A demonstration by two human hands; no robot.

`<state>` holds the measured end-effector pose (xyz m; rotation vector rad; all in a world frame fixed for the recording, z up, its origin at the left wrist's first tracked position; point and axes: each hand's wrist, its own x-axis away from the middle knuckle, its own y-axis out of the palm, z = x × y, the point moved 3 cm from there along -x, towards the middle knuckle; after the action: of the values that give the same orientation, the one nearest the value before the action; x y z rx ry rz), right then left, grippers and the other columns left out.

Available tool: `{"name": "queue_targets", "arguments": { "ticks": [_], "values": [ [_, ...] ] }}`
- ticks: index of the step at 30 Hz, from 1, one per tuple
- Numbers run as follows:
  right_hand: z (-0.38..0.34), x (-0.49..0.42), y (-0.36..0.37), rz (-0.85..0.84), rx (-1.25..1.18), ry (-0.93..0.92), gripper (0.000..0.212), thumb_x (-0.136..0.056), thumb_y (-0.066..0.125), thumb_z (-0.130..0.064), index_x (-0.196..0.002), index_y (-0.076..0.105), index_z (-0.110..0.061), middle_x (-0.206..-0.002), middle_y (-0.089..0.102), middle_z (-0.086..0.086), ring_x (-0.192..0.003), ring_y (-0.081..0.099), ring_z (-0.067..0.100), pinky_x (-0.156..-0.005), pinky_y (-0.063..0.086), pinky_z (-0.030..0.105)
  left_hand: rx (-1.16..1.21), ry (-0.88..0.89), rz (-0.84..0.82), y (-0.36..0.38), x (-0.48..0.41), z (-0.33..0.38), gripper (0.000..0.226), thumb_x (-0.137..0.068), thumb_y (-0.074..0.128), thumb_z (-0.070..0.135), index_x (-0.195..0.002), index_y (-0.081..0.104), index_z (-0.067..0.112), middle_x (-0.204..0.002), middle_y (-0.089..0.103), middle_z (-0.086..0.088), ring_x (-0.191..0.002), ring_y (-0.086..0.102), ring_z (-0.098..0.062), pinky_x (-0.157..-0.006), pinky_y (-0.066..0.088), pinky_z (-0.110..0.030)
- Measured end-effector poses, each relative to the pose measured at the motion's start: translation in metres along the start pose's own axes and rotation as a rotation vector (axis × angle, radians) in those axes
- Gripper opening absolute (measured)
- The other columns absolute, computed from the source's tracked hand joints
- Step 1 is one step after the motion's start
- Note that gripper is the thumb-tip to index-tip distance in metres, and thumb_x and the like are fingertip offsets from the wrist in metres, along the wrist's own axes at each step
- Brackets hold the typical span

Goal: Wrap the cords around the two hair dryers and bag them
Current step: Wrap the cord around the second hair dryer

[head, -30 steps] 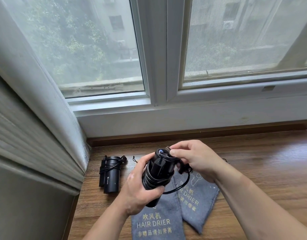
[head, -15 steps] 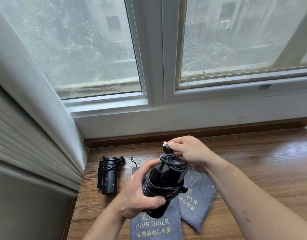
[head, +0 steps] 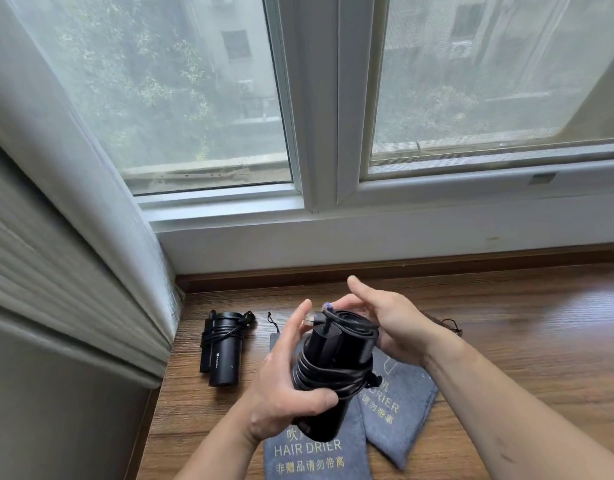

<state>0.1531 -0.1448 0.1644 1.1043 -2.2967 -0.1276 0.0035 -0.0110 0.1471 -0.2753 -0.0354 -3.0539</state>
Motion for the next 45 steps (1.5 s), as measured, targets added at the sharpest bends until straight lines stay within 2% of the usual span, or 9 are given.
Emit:
{"name": "queue_targets", "arguments": {
  "ticks": [4,7,10,15,23,29,36,42,45],
  "values": [
    [0.025,0.010,0.007,-0.167,-0.105,-0.100,0.066,-0.087,0.066,-0.061,-0.133,0.064,-0.013,-0.139,0.064,0.017,-0.125,0.059,0.029,-0.103,0.043,0.045,0.250,-0.007,0.029,-0.007,0.003,0.000,0.094,-0.070,0.082,0.008,-0.153,0.037,0.005,-0.141,0.053,-0.037,-0.130,0.055,-0.047,-0.110,0.042,-0.059],
    [0.047,0.014,0.017,-0.217,0.001,-0.181,0.068,-0.082,0.082,-0.026,-0.142,0.052,-0.016,-0.145,0.059,0.013,-0.135,0.055,0.031,-0.109,0.047,0.051,0.389,-0.049,0.042,-0.016,0.007,-0.011,0.086,-0.073,0.085,0.012,-0.146,0.042,-0.003,-0.139,0.047,-0.047,-0.122,0.054,-0.049,-0.104,0.041,-0.061],
    [0.073,0.011,0.037,-0.132,0.064,-0.134,0.064,-0.078,0.081,-0.008,-0.134,0.055,-0.023,-0.134,0.067,0.007,-0.126,0.063,0.034,-0.099,0.052,0.064,0.438,-0.126,0.108,-0.027,0.018,-0.028,0.076,-0.076,0.087,0.017,-0.141,0.051,0.001,-0.134,0.057,-0.039,-0.118,0.060,-0.046,-0.099,0.051,-0.051],
    [0.125,-0.010,0.061,0.012,0.024,0.013,0.063,-0.073,0.086,-0.018,-0.129,0.058,-0.023,-0.127,0.071,0.005,-0.118,0.069,0.030,-0.091,0.055,0.067,0.454,-0.291,0.191,-0.052,0.044,-0.061,0.049,-0.089,0.072,0.020,-0.135,0.060,0.007,-0.135,0.064,-0.031,-0.119,0.066,-0.042,-0.096,0.057,-0.049],
    [0.194,-0.047,0.131,0.027,0.031,0.204,0.059,-0.071,0.086,-0.021,-0.125,0.061,-0.019,-0.123,0.072,0.003,-0.111,0.072,0.025,-0.076,0.062,0.041,0.413,-0.476,0.476,-0.109,0.099,-0.129,0.057,-0.077,0.077,0.024,-0.126,0.060,0.003,-0.125,0.069,-0.029,-0.108,0.069,-0.037,-0.101,0.053,-0.060],
    [0.247,-0.075,0.158,0.021,0.117,0.288,0.045,-0.075,0.087,-0.006,-0.115,0.068,-0.013,-0.110,0.078,0.006,-0.102,0.073,0.022,-0.083,0.059,0.031,0.313,-0.567,0.441,-0.144,0.124,-0.176,0.027,-0.088,0.074,0.009,-0.114,0.066,0.005,-0.094,0.080,-0.006,-0.084,0.076,-0.015,-0.070,0.059,-0.026],
    [0.275,-0.084,0.162,0.064,0.315,0.221,0.056,-0.068,0.094,-0.018,-0.118,0.069,-0.015,-0.112,0.078,0.006,-0.104,0.072,0.013,-0.092,0.057,0.029,0.102,-0.606,0.291,-0.171,0.128,-0.209,0.047,-0.067,0.087,0.041,-0.109,0.076,0.023,-0.109,0.079,-0.011,-0.107,0.074,-0.031,-0.101,0.056,-0.051],
    [0.262,-0.083,0.141,0.220,0.370,0.375,0.058,-0.070,0.082,-0.025,-0.124,0.060,-0.019,-0.100,0.076,0.001,-0.089,0.073,0.018,-0.075,0.055,0.036,-0.178,-0.523,0.318,-0.177,0.109,-0.201,0.052,-0.073,0.091,0.037,-0.116,0.064,0.034,-0.107,0.075,0.007,-0.104,0.071,-0.006,-0.098,0.054,-0.025],
    [0.247,-0.077,0.116,0.322,0.696,0.377,0.062,-0.080,0.073,-0.029,-0.138,0.054,-0.021,-0.109,0.070,-0.002,-0.098,0.068,0.019,-0.088,0.051,0.034,-0.235,-0.498,0.389,-0.174,0.099,-0.196,0.046,-0.079,0.090,0.026,-0.115,0.062,0.027,-0.106,0.070,0.010,-0.105,0.066,-0.003,-0.096,0.050,-0.018]
  ]
}}
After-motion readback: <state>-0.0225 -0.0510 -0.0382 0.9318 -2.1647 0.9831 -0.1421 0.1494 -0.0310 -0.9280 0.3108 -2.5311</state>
